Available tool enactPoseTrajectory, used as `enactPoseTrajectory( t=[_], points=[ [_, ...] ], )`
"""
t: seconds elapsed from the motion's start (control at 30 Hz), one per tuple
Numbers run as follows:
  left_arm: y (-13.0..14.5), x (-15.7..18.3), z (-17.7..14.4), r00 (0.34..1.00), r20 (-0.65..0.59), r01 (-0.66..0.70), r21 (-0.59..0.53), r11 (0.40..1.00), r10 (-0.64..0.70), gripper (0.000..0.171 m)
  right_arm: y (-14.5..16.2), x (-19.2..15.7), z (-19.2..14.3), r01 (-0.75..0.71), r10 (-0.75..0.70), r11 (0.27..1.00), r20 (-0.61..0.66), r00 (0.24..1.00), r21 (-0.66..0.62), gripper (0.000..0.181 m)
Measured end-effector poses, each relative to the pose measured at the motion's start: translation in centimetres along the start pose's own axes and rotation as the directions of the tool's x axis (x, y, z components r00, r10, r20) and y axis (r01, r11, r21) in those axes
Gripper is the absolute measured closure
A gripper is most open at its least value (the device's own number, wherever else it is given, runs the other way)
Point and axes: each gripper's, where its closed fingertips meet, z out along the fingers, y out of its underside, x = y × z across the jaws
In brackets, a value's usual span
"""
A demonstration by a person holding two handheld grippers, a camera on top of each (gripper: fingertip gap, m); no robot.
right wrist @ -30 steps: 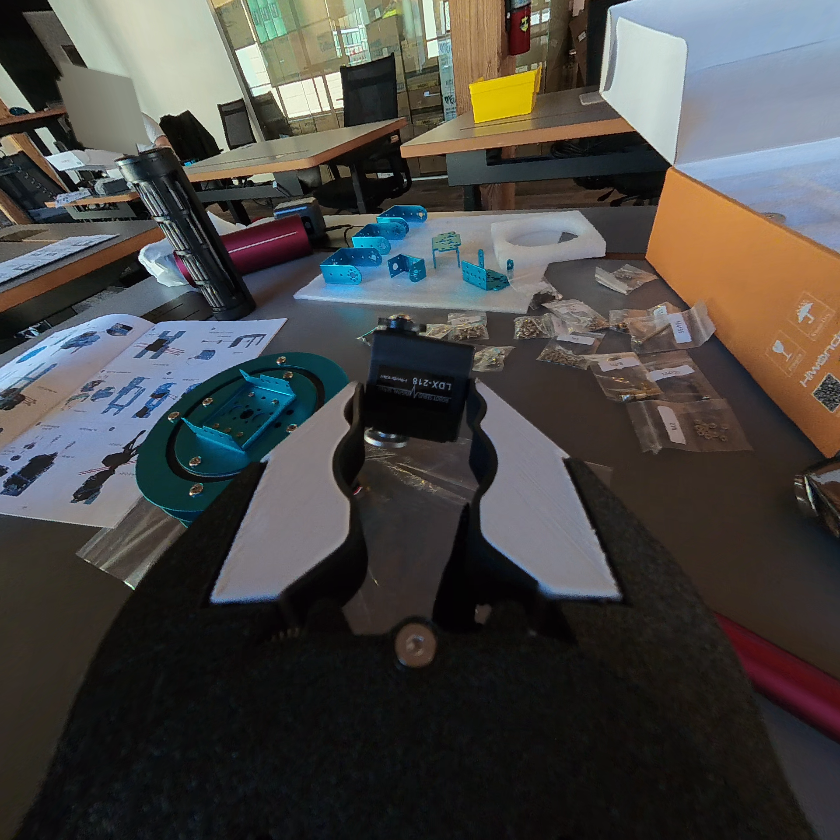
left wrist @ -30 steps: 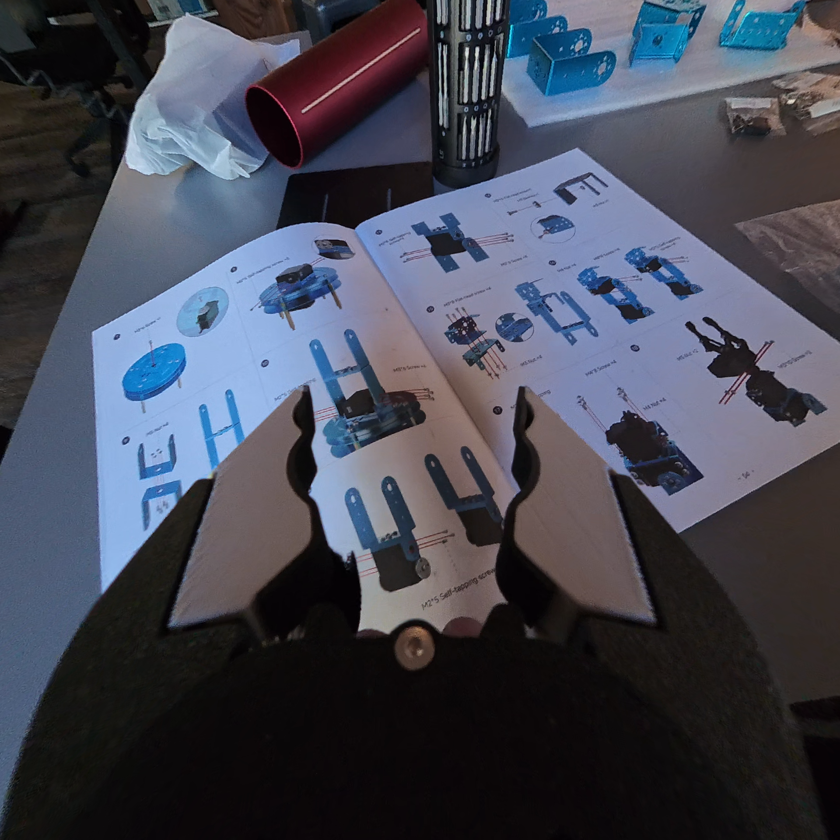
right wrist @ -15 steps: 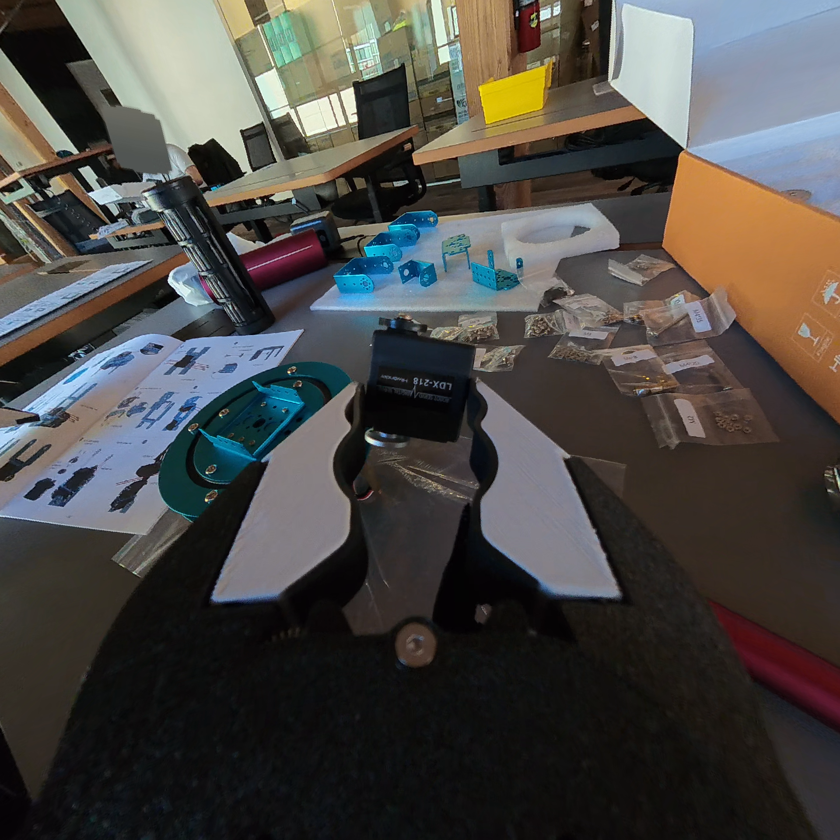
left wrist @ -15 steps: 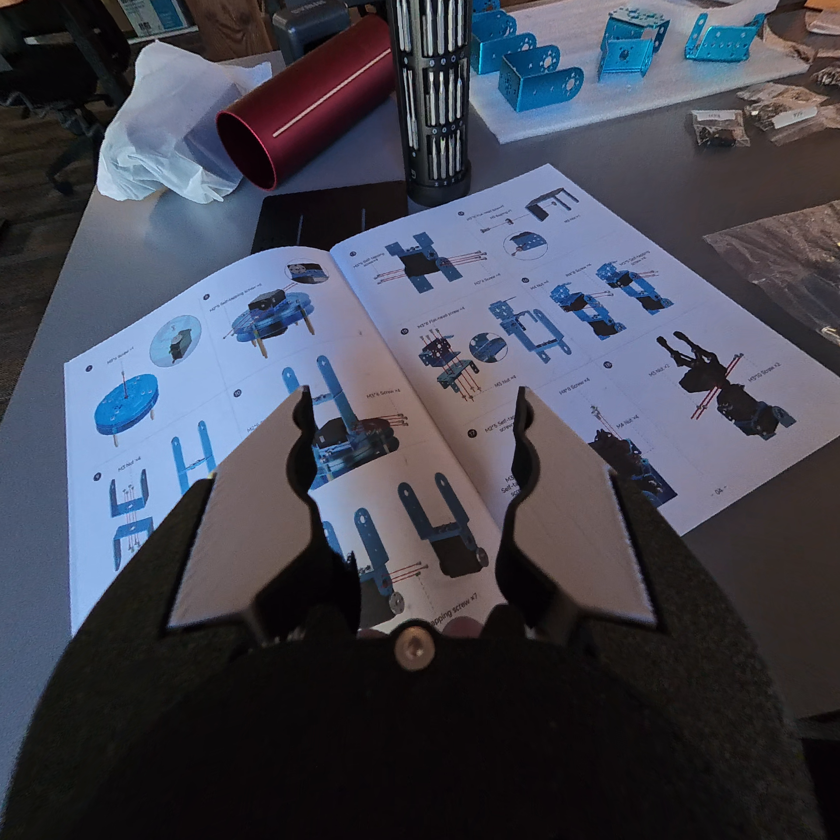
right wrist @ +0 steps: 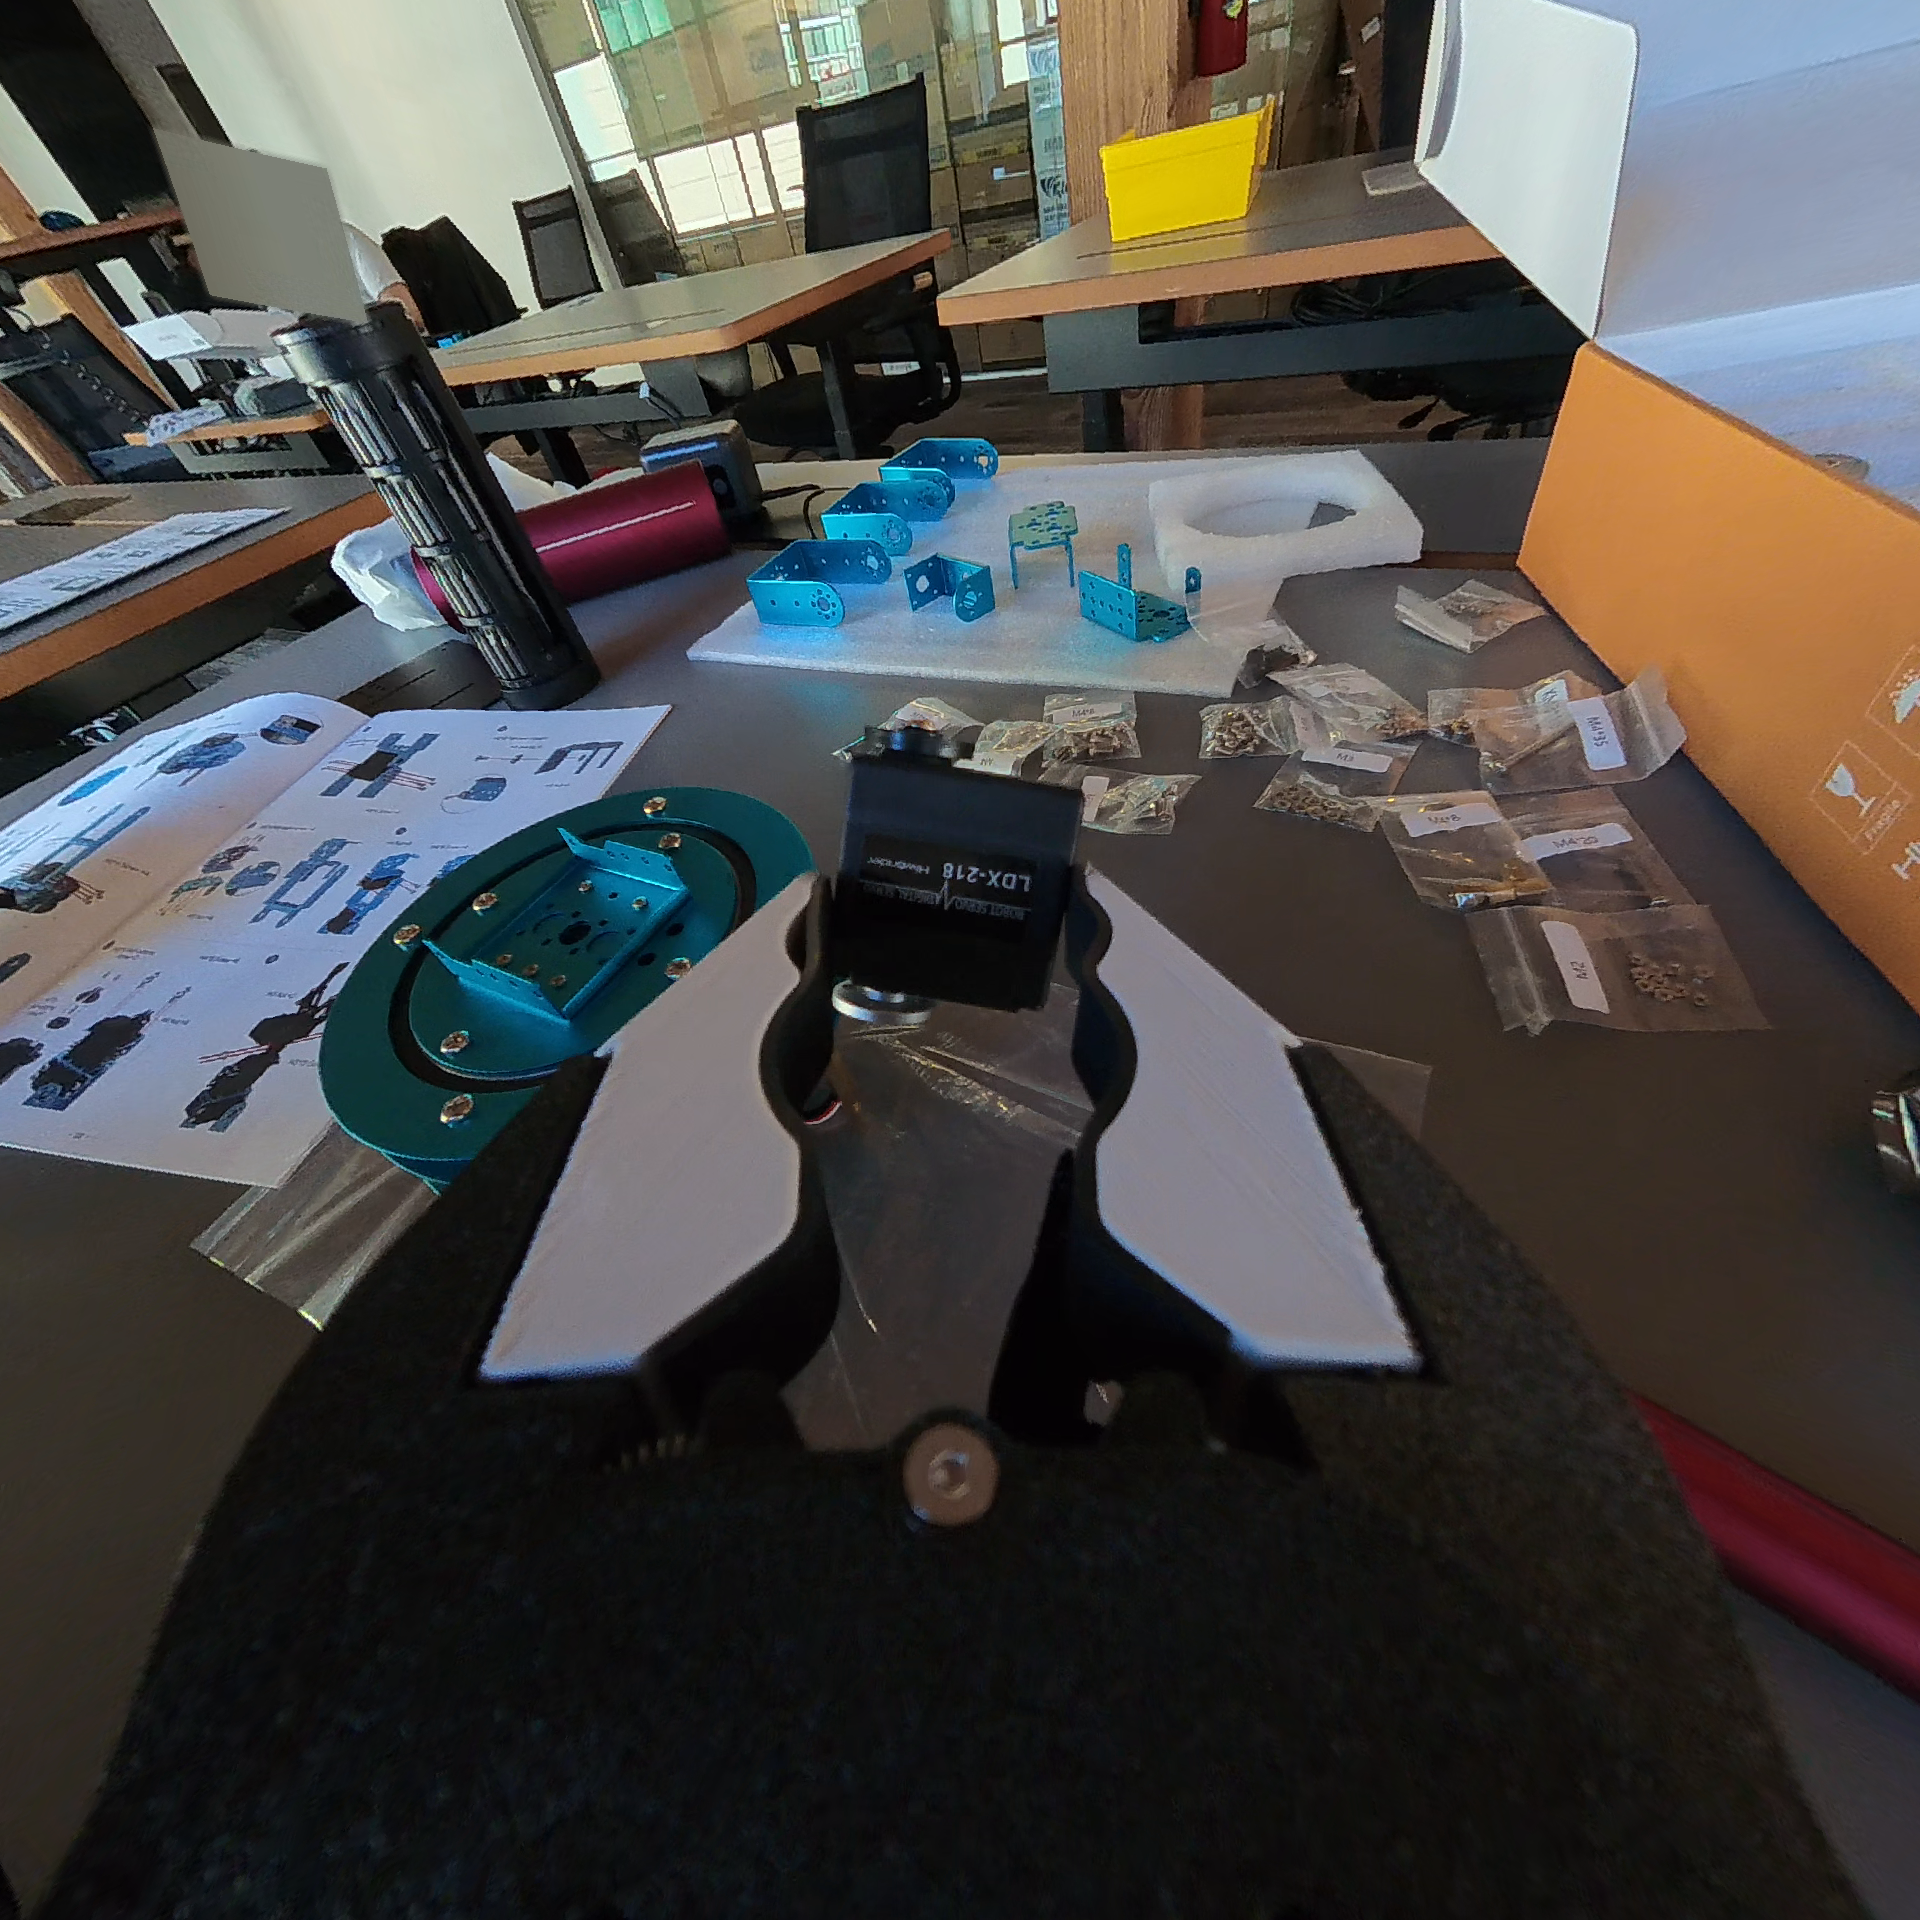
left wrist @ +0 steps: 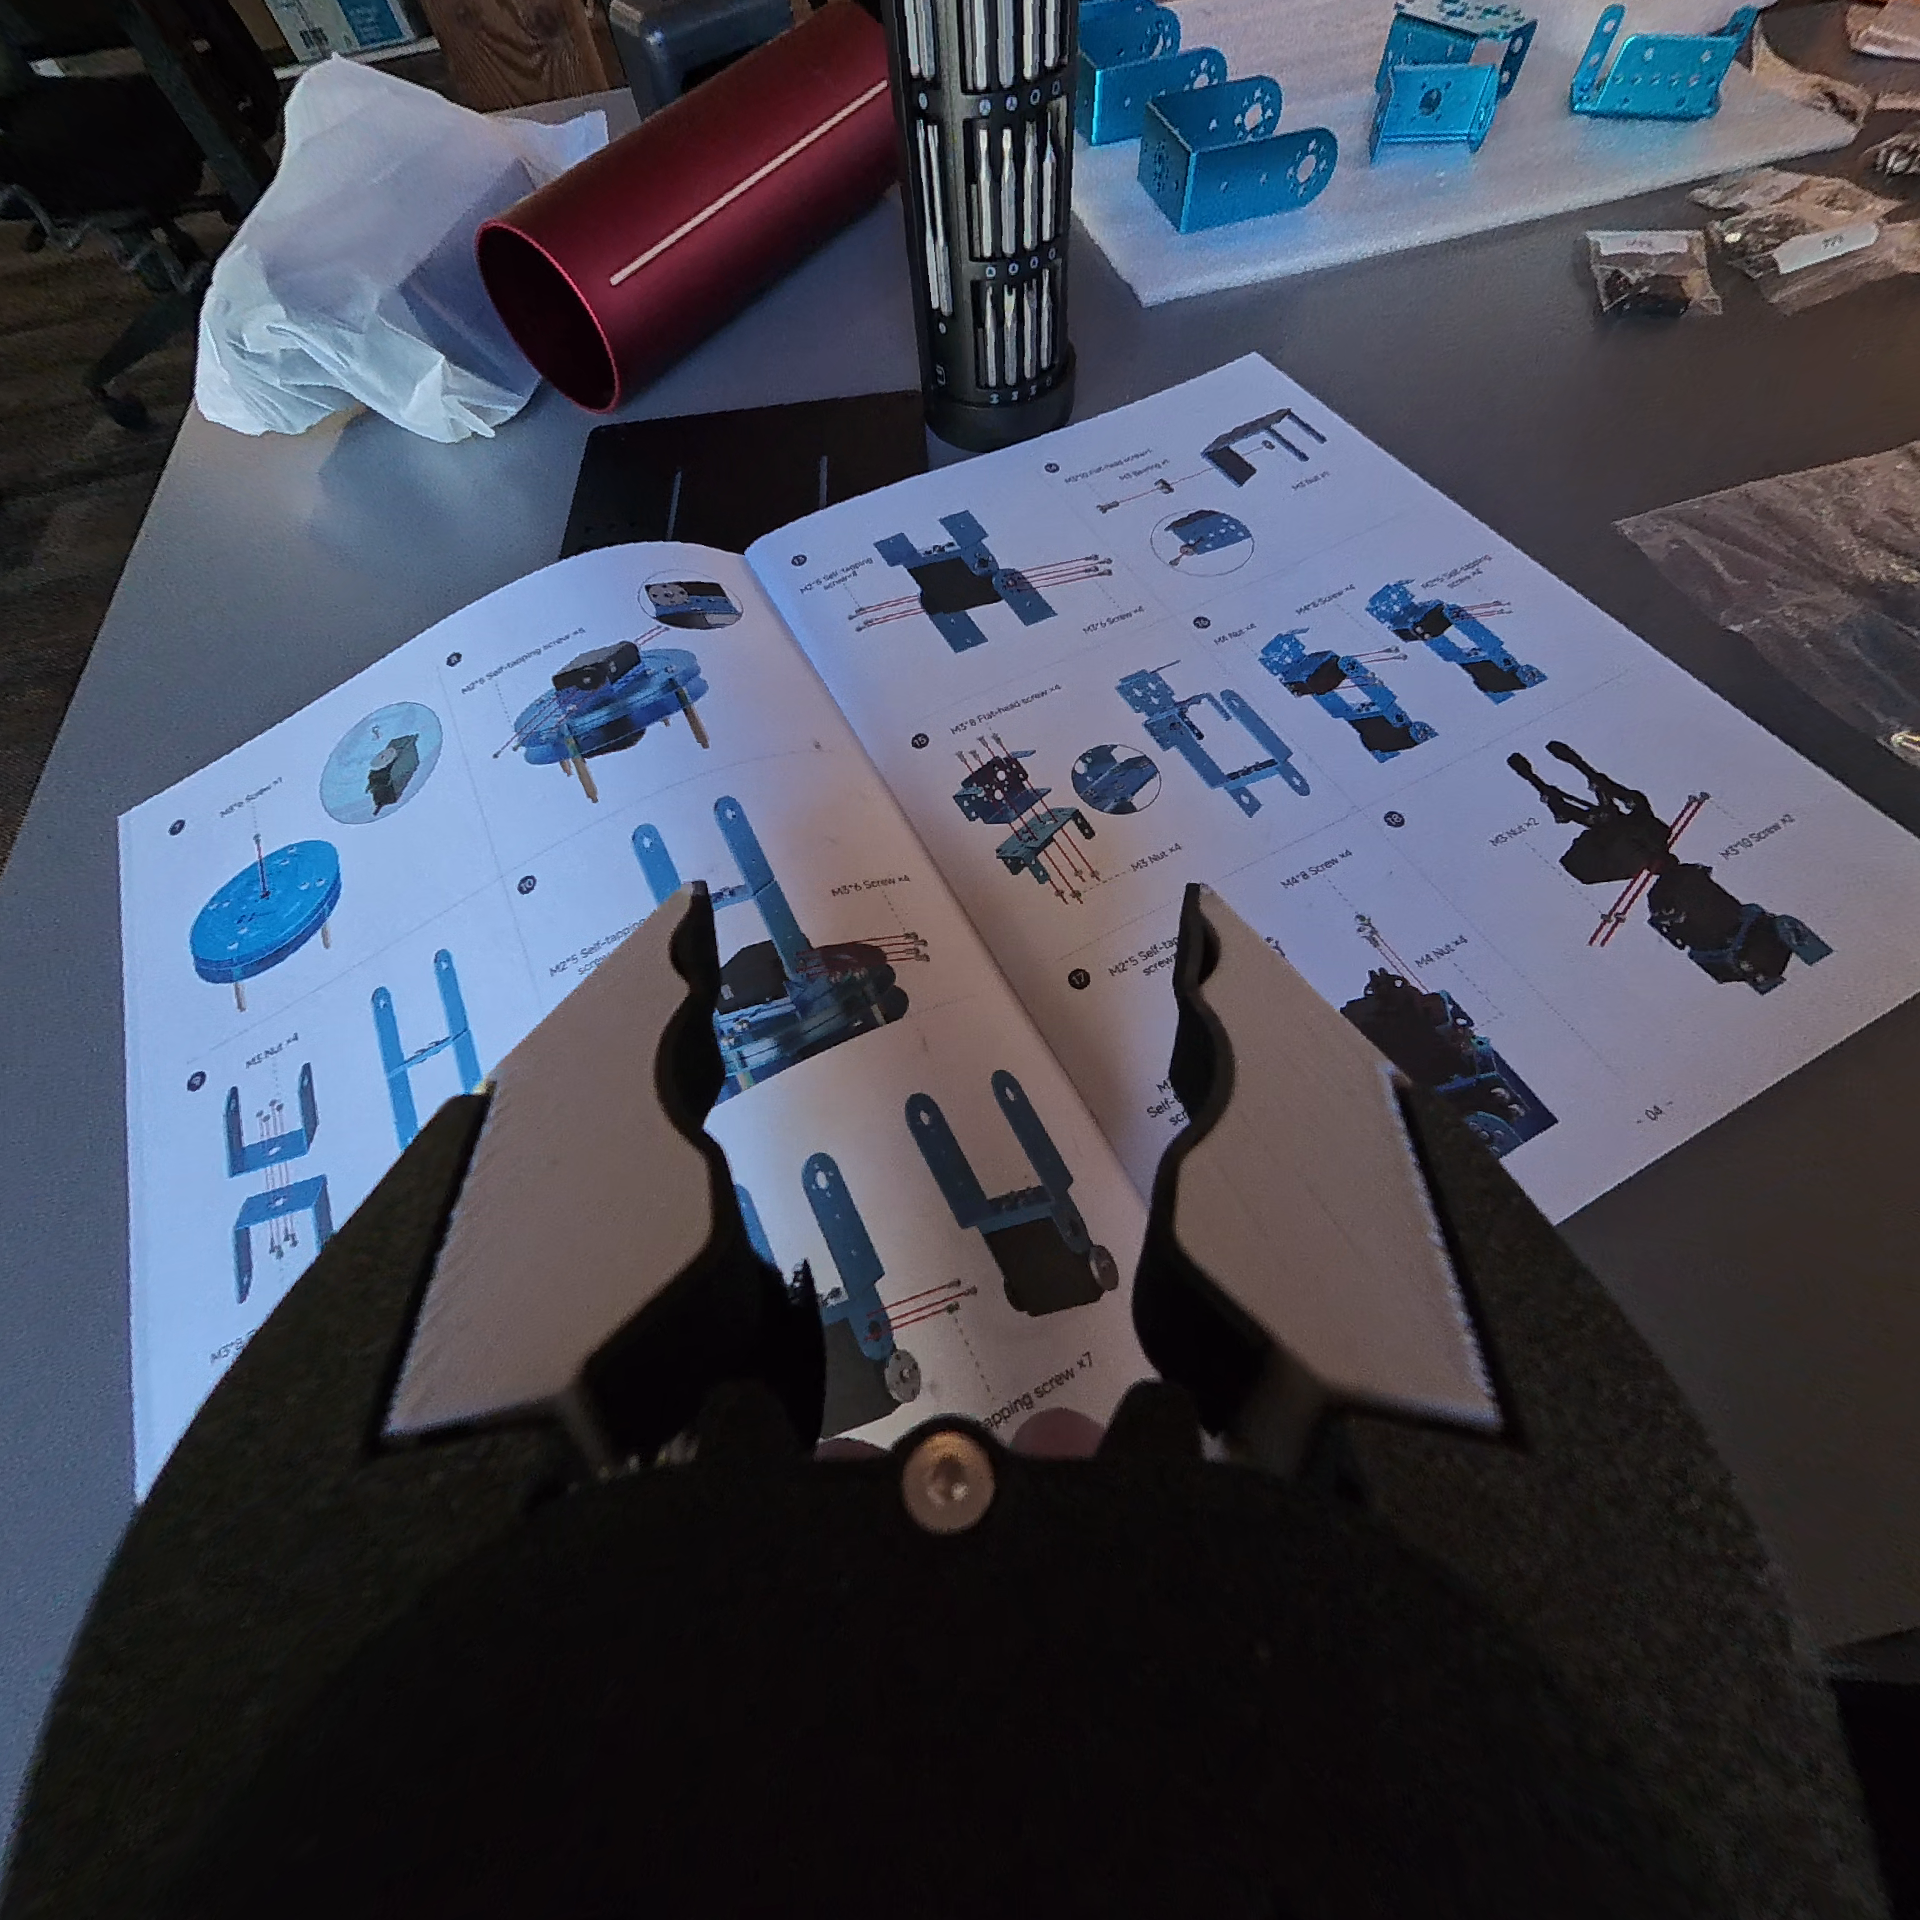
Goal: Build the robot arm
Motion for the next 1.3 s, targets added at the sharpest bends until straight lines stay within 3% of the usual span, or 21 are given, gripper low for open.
enactPoseTrajectory(
  t=[0.57, 0.87, 1.03, 1.13, 1.3],
  points=[
    [2.0, -3.8, -2.1, 0.99, 0.11, 0.095, -0.028, 0.995, -0.091, 0.084, 0.3, -0.1, 0.2, 0.01, -0.01, 1.0, 0.0, 1.0, -0.012, 0.138],
    [1.0, -2.6, -1.5, 0.996, 0.073, 0.059, -0.015, 0.998, -0.058, 0.083, 0.5, 0.0, 0.4, 0.019, -0.019, 0.999, -0.01, 1.0, -0.027, 0.138],
    [-0.3, 0.1, -1.3, 0.999, -0.016, 0.038, 0.034, 0.999, -0.037, 0.084, -0.4, -0.9, 0.4, -0.001, 0.002, 0.999, 0.024, 1.0, -0.043, 0.138],
    [-1.6, 2.8, -2.2, 0.995, -0.097, 0.007, 0.106, 0.994, 0.003, 0.083, -2.4, -3.1, 0.0, -0.105, 0.117, 0.989, 0.107, 0.987, -0.108, 0.139],
    [-1.4, 3.5, -4.1, 0.997, -0.066, -0.033, 0.157, 0.987, 0.044, 0.083, -2.6, -6.0, 0.7, -0.157, 0.173, 0.902, 0.005, 0.985, -0.403, 0.139]
  ],
)
